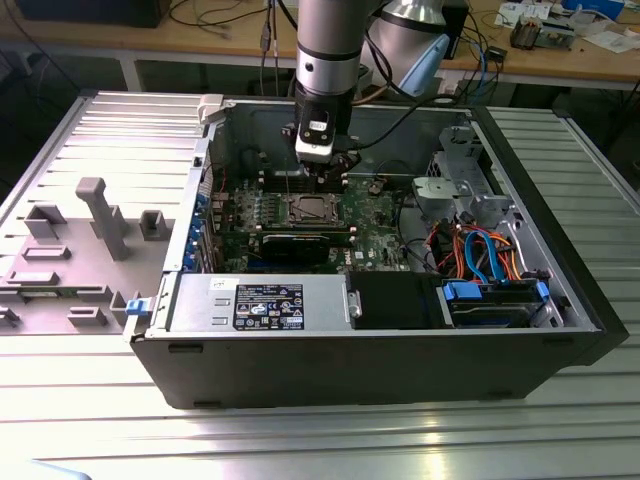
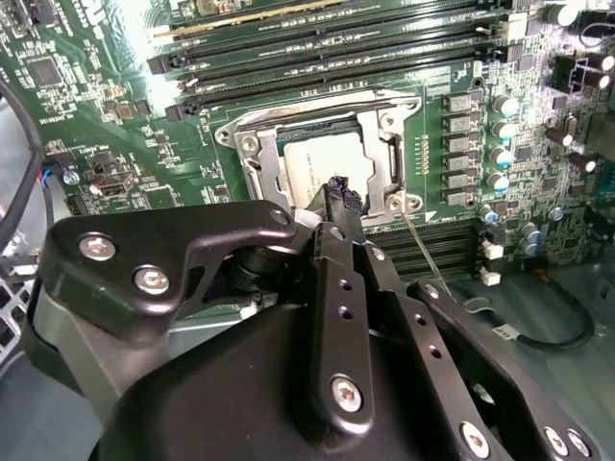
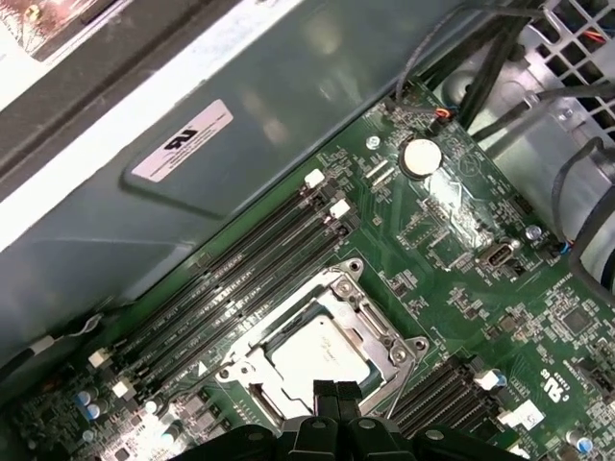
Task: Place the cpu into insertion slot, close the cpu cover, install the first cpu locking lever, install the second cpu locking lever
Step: 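Install the first cpu locking lever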
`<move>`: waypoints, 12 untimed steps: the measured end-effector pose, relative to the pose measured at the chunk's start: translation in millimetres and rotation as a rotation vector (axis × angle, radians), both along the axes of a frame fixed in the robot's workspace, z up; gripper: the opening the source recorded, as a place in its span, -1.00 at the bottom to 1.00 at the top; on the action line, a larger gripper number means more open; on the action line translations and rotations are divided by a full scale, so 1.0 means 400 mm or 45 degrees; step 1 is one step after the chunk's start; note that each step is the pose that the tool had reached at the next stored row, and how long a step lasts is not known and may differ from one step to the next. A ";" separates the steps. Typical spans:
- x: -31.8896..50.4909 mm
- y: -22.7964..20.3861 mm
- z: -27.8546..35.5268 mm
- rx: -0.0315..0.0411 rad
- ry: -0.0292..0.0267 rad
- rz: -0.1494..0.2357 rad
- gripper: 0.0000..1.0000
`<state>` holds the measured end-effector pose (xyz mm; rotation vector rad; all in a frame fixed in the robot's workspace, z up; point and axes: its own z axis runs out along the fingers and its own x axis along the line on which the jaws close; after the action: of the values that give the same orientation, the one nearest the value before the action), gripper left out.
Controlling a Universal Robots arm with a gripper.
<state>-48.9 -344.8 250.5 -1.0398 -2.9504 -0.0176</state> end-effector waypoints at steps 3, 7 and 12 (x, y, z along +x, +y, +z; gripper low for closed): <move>0.000 0.000 0.000 0.0000 0.0000 0.002 -0.79; 0.000 0.000 0.000 0.0001 0.0000 0.002 -0.79; 0.000 0.000 0.000 0.0000 0.0000 0.003 -0.79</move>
<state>-48.9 -344.8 250.5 -1.0369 -2.9514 -0.0177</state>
